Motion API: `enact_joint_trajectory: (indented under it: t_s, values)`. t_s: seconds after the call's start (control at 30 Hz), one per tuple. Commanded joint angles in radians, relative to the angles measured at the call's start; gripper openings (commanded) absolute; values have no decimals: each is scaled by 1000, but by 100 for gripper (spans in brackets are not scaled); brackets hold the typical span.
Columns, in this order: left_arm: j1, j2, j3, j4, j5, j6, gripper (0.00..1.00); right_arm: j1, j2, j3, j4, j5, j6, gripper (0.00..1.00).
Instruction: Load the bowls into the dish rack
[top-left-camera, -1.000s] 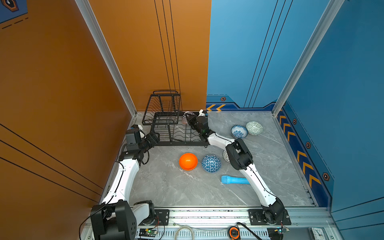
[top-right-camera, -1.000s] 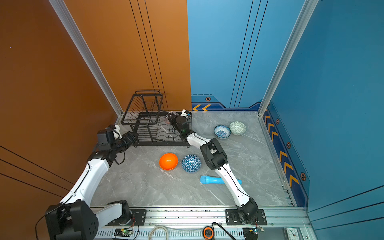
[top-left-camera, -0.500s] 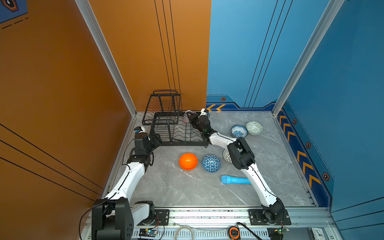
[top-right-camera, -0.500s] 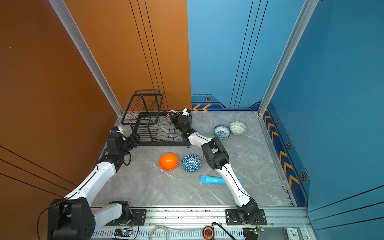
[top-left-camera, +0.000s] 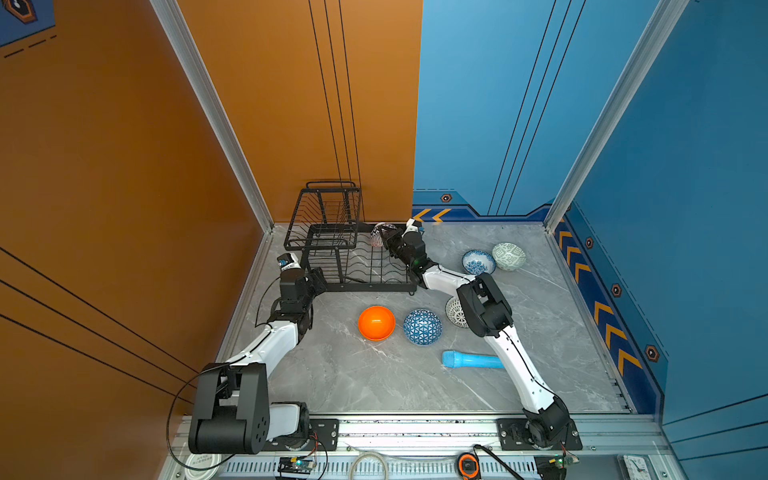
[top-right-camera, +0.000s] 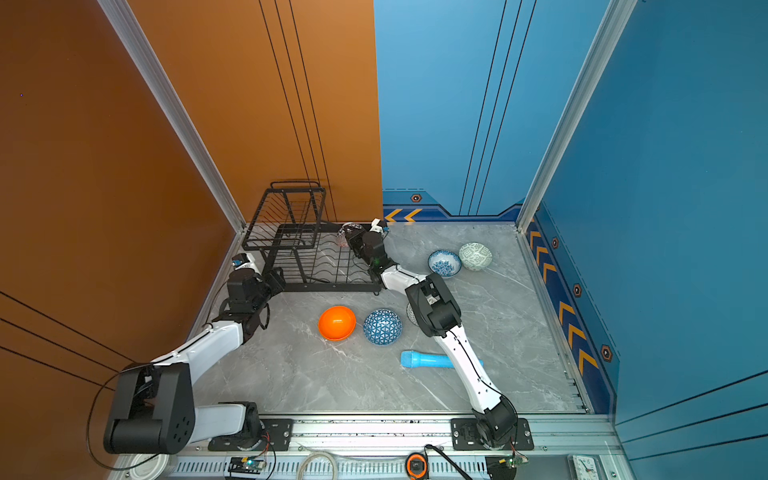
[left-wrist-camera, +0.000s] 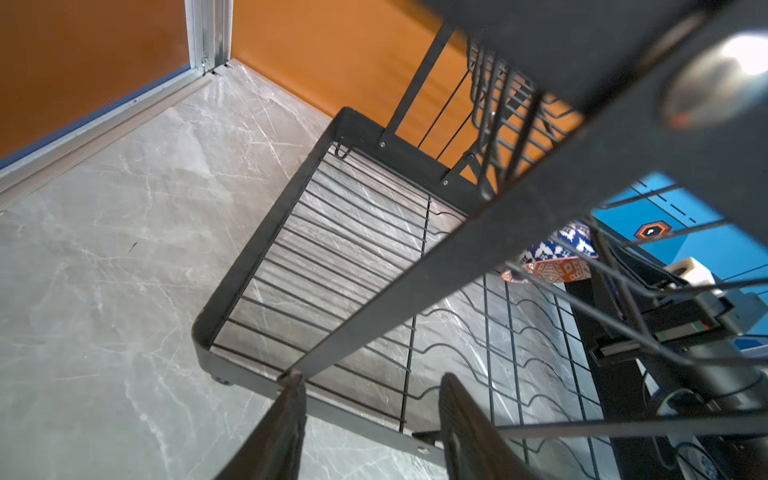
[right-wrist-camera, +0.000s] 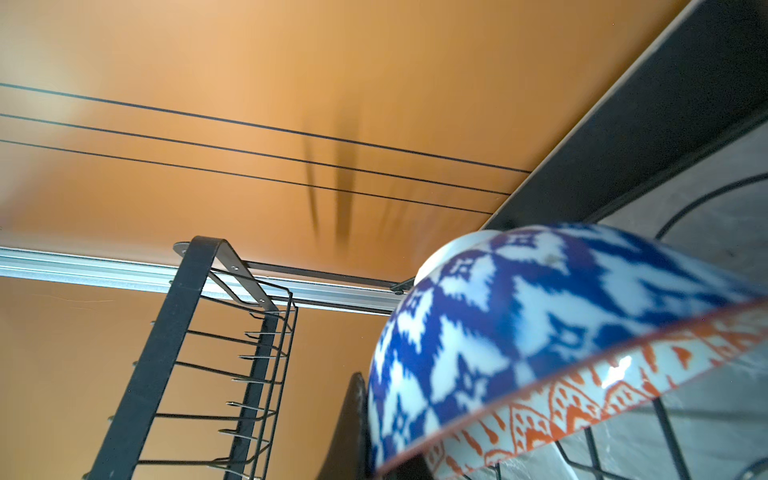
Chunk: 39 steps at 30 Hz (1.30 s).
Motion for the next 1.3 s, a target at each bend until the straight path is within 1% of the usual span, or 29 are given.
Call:
enact_joint_trajectory:
  t_s: [0.0, 0.17, 0.2, 0.27, 0.37, 0.43, 0.53, 0.57, 0.73, 0.8, 0.83, 0.97, 1.07, 1.1, 1.2, 1.27]
  values:
    - [-6, 19, -12, 82, -28, 39, 50, -14, -95, -17, 89, -15, 5, 0]
    - [-18, 39, -18, 88, -23, 35, 44, -20, -102, -30, 96, -16, 9, 0]
    - [-22, 39, -21, 88, -28, 34, 42, -23, -103, -33, 97, -16, 9, 0]
    - [-30, 34, -27, 88, -39, 33, 33, -24, -105, -37, 102, -16, 12, 0]
    - [-41, 24, -39, 88, -56, 37, 30, -28, -106, -45, 112, -17, 21, 0]
    - [-51, 19, -43, 88, -64, 42, 25, -30, -106, -51, 118, -18, 25, 0]
    - [-67, 12, -50, 88, -77, 46, 23, -32, -111, -63, 127, -18, 29, 0]
    - [-71, 9, -55, 90, -84, 48, 19, -34, -114, -69, 131, -18, 29, 0]
    - [-75, -3, -72, 106, -110, 51, 13, -39, -131, -100, 143, -18, 29, 0]
    - [-75, -3, -69, 107, -107, 55, 6, -41, -136, -108, 150, -18, 29, 0]
    - [-75, -2, -67, 107, -106, 59, 4, -40, -138, -113, 151, -17, 28, 0]
    - [-64, -7, -67, 106, -116, 64, 4, -42, -145, -124, 158, -16, 30, 0]
    - [-43, -6, -64, 105, -99, 64, 0, -44, -150, -134, 168, -15, 35, 0]
    - [-39, -3, -60, 105, -94, 64, 0, -44, -150, -136, 171, -15, 37, 0]
    - [-5, 28, -36, 105, -36, 71, 0, -48, -150, -144, 185, -13, 45, 0]
    - [20, 55, -13, 105, 16, 69, 4, -50, -149, -146, 195, -12, 53, 0]
